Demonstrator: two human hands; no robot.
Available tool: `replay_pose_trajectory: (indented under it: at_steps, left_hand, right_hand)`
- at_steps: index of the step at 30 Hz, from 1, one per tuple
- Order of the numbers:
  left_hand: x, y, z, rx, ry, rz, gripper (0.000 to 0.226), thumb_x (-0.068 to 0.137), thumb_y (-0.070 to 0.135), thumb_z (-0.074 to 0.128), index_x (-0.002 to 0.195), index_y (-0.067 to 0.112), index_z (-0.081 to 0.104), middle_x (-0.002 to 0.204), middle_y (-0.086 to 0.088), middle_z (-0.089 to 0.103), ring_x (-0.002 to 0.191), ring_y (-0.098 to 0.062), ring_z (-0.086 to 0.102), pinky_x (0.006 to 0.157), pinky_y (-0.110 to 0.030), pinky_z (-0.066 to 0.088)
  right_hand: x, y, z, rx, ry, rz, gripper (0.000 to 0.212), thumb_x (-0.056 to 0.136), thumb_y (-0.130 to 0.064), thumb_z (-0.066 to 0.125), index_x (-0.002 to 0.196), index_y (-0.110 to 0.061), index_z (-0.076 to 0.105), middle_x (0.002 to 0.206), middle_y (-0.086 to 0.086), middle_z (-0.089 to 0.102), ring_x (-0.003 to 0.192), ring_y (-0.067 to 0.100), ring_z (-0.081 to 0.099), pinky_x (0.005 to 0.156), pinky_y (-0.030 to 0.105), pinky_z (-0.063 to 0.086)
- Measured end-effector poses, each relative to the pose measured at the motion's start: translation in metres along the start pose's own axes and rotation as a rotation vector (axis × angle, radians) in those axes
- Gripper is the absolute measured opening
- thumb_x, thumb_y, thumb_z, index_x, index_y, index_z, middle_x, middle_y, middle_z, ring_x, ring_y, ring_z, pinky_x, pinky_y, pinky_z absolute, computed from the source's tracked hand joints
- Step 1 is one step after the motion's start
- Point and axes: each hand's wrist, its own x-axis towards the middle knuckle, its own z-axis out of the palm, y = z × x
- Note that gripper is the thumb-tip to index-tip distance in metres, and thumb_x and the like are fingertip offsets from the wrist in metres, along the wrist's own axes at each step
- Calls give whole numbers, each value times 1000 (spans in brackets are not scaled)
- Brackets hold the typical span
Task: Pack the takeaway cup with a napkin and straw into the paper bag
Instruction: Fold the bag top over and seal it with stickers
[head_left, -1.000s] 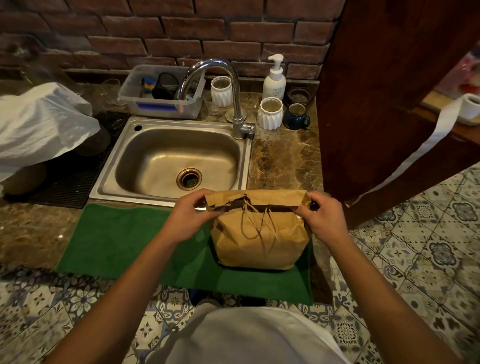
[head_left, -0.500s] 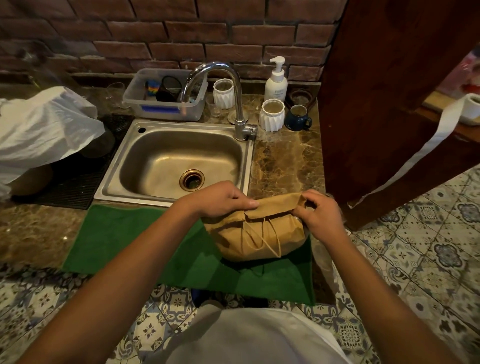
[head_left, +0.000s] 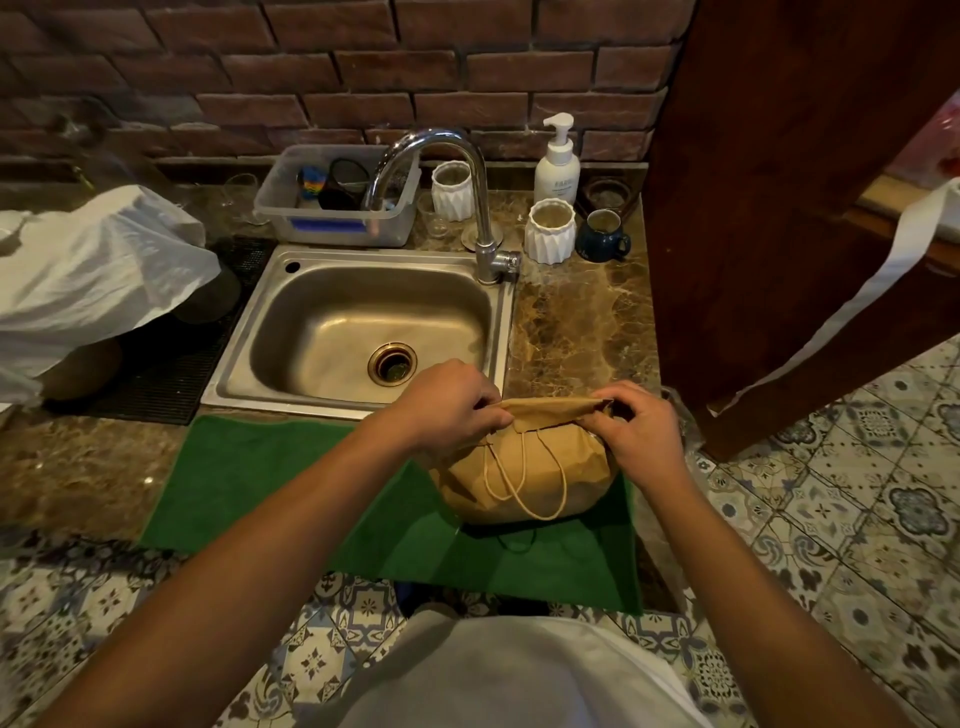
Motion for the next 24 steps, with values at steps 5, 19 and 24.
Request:
replay_pose_trajectory:
  at_steps: [5,19,24]
  left_hand:
    - [2,6,-1,-7,23,-17,27,97,43,61,81,24,72,71,6,65,66,-10,56,59,-33,43]
    - [-4,-1,-5,-108,52,-97,47,91,60,61,129,31,65,110,0,75,99,-18,68,85,-42,57]
    - [-14,0,-2,-156,12,-84,73,80,72,66,141,36,53,129,1,70,115,-17,65,95,-43,56]
  right_hand:
    - [5,-21,-35,-105,-410,102,48,78,-26,88,120,-36,69,122,-11,68,114,11,63,91,31,54]
    - [22,-54,-17,-580,-322,-109,75,74,-41,89,139,-29,53,138,-3,56,128,17,53,104,40,50]
    - [10,-49,-11,-636,-195,-234,53,76,-41,86,118,-29,55,121,-5,52,111,15,50,87,31,44]
